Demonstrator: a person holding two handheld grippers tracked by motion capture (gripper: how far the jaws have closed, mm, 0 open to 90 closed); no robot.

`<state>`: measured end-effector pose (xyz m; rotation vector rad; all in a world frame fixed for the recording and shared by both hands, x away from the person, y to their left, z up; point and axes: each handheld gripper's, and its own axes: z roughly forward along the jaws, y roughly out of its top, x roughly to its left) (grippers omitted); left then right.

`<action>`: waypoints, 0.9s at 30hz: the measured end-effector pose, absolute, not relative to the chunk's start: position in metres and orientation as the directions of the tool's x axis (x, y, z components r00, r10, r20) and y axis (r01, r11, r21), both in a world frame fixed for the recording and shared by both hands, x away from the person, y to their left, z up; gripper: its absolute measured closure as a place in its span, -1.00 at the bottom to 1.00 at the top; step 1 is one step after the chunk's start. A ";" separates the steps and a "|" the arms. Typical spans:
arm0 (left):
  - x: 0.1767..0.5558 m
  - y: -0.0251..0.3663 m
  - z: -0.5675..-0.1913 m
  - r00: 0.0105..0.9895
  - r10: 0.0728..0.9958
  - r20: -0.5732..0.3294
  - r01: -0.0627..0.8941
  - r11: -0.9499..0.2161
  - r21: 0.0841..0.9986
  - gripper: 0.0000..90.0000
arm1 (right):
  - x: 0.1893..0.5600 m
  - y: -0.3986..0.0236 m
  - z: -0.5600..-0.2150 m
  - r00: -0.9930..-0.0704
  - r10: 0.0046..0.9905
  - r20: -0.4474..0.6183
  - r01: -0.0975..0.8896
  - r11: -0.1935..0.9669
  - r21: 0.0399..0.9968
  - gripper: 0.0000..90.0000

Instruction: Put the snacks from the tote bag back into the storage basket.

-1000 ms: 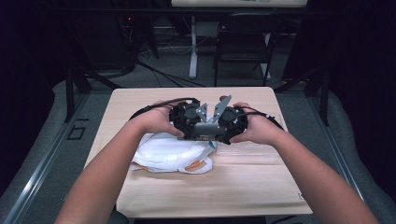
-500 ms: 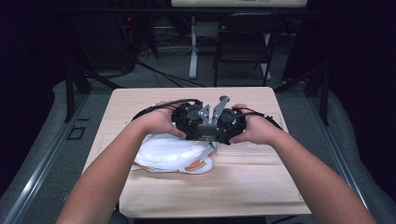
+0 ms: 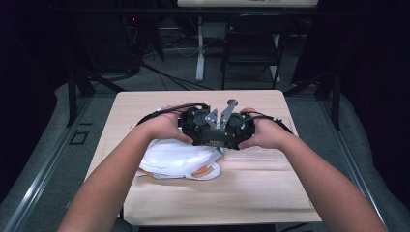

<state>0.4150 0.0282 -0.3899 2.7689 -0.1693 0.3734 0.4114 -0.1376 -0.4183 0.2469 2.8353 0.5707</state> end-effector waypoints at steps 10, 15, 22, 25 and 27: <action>0.416 0.032 -0.385 0.957 -0.040 0.288 -0.143 -0.928 0.345 -0.16 | 0.415 -0.140 -0.417 -0.961 0.204 -0.184 0.118 0.911 0.394 -0.06; 0.415 0.037 -0.380 0.955 -0.025 0.296 -0.138 -0.920 0.367 -0.20 | 0.417 -0.142 -0.420 -0.960 0.207 -0.190 0.123 0.917 0.378 -0.06; 0.414 0.048 -0.375 0.946 -0.003 0.323 -0.128 -0.922 0.366 -0.20 | 0.421 -0.144 -0.422 -0.960 0.210 -0.184 0.128 0.916 0.380 -0.06; 0.414 0.055 -0.374 0.945 0.006 0.327 -0.119 -0.924 0.363 -0.20 | 0.424 -0.146 -0.421 -0.959 0.208 -0.193 0.127 0.922 0.366 -0.06; 0.414 0.061 -0.374 0.945 0.025 0.325 -0.101 -0.925 0.367 -0.20 | 0.425 -0.147 -0.422 -0.958 0.211 -0.193 0.127 0.919 0.372 -0.06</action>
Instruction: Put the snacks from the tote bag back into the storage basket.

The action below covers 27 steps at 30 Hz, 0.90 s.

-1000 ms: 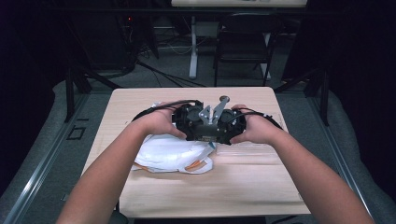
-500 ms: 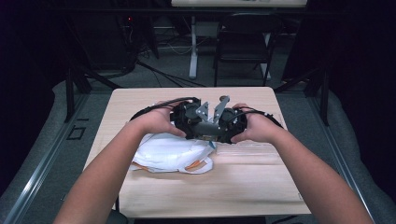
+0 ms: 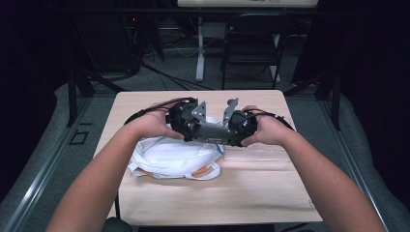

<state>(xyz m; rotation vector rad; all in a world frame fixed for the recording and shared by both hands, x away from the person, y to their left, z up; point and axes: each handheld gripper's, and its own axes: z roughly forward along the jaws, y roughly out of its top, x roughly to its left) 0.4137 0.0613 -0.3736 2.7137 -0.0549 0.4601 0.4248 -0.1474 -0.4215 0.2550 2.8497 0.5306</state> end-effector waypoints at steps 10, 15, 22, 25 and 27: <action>0.410 0.095 -0.382 0.946 0.106 0.305 -0.014 -0.930 0.368 -0.18 | 0.438 -0.157 -0.418 -0.959 0.204 -0.197 0.122 0.924 0.363 -0.06; 0.406 0.114 -0.393 0.945 0.185 0.268 0.067 -0.915 0.397 -0.15 | 0.445 -0.164 -0.418 -0.960 0.204 -0.190 0.126 0.925 0.359 -0.06; 0.404 0.142 -0.412 0.920 0.338 0.198 0.232 -0.878 0.419 -0.04 | 0.454 -0.172 -0.417 -0.962 0.202 -0.186 0.123 0.924 0.363 -0.06; 0.402 0.154 -0.418 0.896 0.411 0.167 0.309 -0.848 0.431 0.01 | 0.457 -0.175 -0.415 -0.963 0.192 -0.189 0.114 0.926 0.360 -0.06; 0.400 0.162 -0.421 0.877 0.456 0.154 0.352 -0.826 0.440 0.03 | 0.458 -0.177 -0.415 -0.963 0.195 -0.187 0.117 0.926 0.359 -0.06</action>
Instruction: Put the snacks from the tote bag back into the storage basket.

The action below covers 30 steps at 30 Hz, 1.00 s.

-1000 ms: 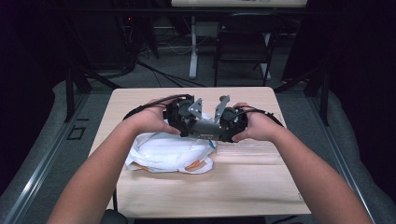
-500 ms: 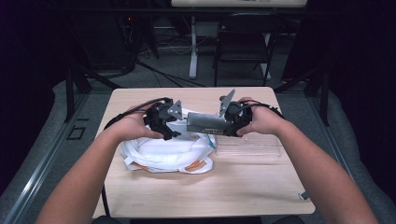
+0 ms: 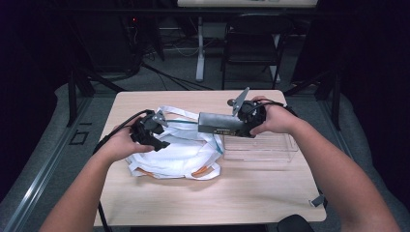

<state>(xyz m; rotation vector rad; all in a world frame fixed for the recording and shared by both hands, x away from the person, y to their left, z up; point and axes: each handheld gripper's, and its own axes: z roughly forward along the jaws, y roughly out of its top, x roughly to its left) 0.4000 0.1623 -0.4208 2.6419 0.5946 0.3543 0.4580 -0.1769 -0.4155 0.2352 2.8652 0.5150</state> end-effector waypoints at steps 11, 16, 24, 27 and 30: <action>0.390 0.184 -0.438 0.795 0.595 0.119 0.483 -0.738 0.471 0.15 | 0.462 -0.183 -0.416 -0.963 0.195 -0.184 0.118 0.924 0.363 -0.06; 0.384 0.189 -0.449 0.774 0.625 0.106 0.504 -0.708 0.496 0.16 | 0.464 -0.185 -0.417 -0.963 0.193 -0.186 0.118 0.928 0.354 -0.06; 0.375 0.195 -0.456 0.727 0.680 0.101 0.541 -0.657 0.525 0.21 | 0.466 -0.191 -0.414 -0.960 0.199 -0.197 0.120 0.928 0.352 -0.06; 0.373 0.197 -0.460 0.725 0.681 0.102 0.538 -0.652 0.534 0.20 | 0.467 -0.194 -0.414 -0.959 0.207 -0.196 0.127 0.925 0.358 -0.06; 0.371 0.201 -0.465 0.715 0.694 0.089 0.551 -0.637 0.539 0.20 | 0.468 -0.197 -0.413 -0.958 0.200 -0.206 0.118 0.928 0.353 -0.06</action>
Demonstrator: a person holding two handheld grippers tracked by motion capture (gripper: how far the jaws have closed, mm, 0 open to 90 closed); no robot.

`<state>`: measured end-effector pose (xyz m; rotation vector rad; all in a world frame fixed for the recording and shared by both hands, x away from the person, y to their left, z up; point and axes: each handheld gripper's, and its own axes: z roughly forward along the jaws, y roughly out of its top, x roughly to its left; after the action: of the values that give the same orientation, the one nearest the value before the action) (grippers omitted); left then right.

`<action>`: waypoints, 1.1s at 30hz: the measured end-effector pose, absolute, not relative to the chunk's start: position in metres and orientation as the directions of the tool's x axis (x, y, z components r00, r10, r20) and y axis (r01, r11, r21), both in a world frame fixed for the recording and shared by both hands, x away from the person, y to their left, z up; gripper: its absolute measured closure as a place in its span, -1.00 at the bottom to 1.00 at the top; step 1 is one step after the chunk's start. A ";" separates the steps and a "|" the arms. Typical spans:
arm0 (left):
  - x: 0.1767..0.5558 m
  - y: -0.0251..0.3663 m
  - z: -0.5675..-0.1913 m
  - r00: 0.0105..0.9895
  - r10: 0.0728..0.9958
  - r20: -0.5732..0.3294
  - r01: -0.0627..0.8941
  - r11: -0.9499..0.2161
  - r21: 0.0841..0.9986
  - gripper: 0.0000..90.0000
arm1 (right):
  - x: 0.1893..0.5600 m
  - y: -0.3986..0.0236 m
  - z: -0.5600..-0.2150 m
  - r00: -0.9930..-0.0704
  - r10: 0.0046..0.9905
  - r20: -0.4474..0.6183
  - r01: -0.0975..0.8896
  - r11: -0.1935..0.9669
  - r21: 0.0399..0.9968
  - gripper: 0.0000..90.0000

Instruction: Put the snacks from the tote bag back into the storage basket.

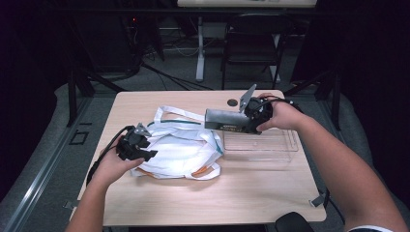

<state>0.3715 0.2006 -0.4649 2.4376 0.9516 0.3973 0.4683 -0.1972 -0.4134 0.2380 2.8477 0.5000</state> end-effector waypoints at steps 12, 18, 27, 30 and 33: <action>0.367 0.212 -0.473 0.696 0.711 0.101 0.563 -0.627 0.538 0.19 | 0.469 -0.213 -0.419 -0.951 0.225 -0.211 0.144 0.929 0.342 -0.06; 0.365 0.211 -0.475 0.690 0.716 0.103 0.566 -0.623 0.540 0.18 | 0.468 -0.221 -0.419 -0.947 0.238 -0.218 0.153 0.925 0.348 -0.06; 0.358 0.207 -0.475 0.697 0.707 0.116 0.550 -0.632 0.546 0.17 | 0.465 -0.236 -0.420 -0.938 0.253 -0.238 0.167 0.929 0.331 -0.06; 0.358 0.208 -0.476 0.699 0.706 0.118 0.550 -0.635 0.543 0.17 | 0.466 -0.240 -0.421 -0.934 0.257 -0.246 0.170 0.929 0.328 -0.06; 0.358 0.209 -0.479 0.699 0.705 0.122 0.552 -0.640 0.535 0.17 | 0.467 -0.243 -0.423 -0.931 0.272 -0.243 0.180 0.923 0.341 -0.06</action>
<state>0.3581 0.2090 -0.4786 2.4433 0.9675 0.4437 0.4666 -0.2431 -0.4225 0.3354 2.7947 0.4567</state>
